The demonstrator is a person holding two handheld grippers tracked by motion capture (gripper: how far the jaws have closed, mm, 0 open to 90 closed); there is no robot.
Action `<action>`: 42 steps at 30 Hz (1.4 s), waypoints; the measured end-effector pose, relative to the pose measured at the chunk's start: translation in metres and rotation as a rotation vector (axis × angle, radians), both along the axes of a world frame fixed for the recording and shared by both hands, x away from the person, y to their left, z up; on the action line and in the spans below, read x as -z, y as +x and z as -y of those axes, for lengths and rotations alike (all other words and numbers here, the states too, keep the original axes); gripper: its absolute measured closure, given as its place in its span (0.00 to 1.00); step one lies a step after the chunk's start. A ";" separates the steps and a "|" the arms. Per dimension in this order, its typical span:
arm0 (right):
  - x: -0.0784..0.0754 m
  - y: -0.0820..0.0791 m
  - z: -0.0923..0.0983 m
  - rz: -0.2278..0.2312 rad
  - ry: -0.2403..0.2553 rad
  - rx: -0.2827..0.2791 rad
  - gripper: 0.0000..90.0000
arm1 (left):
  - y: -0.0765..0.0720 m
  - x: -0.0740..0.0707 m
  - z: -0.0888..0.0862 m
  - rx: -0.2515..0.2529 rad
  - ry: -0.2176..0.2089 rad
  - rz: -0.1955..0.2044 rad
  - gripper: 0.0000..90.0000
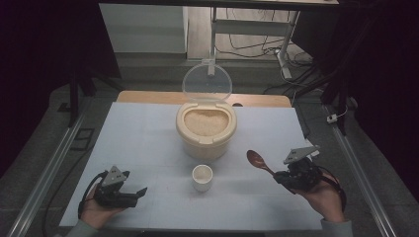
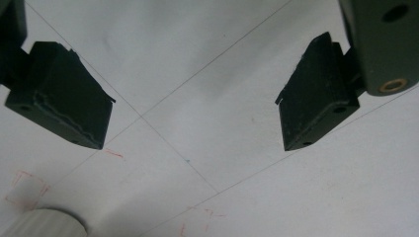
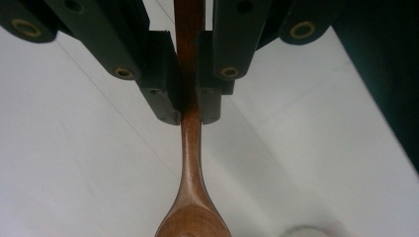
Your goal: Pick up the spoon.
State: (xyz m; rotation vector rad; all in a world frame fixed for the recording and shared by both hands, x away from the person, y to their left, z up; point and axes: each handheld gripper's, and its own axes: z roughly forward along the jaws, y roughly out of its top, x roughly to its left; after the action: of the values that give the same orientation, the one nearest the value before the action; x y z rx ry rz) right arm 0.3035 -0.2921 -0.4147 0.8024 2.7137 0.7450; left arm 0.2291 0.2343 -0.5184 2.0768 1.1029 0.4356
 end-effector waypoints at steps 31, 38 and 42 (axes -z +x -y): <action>-0.012 0.004 -0.091 0.029 -0.035 -0.263 0.89 | 0.002 0.001 0.001 0.003 0.002 -0.009 0.15; -0.007 0.005 -0.108 0.015 -0.041 -0.292 0.89 | 0.002 0.002 0.001 0.003 0.004 -0.013 0.15; -0.005 0.006 -0.114 0.022 -0.044 -0.316 0.89 | 0.003 0.002 0.001 0.000 0.005 -0.015 0.15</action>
State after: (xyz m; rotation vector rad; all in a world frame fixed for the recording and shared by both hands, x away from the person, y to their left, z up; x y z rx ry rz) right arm 0.3093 -0.1778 -0.4093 0.3557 2.8599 0.7455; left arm 0.2317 0.2330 -0.5206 2.0879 1.1114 0.4231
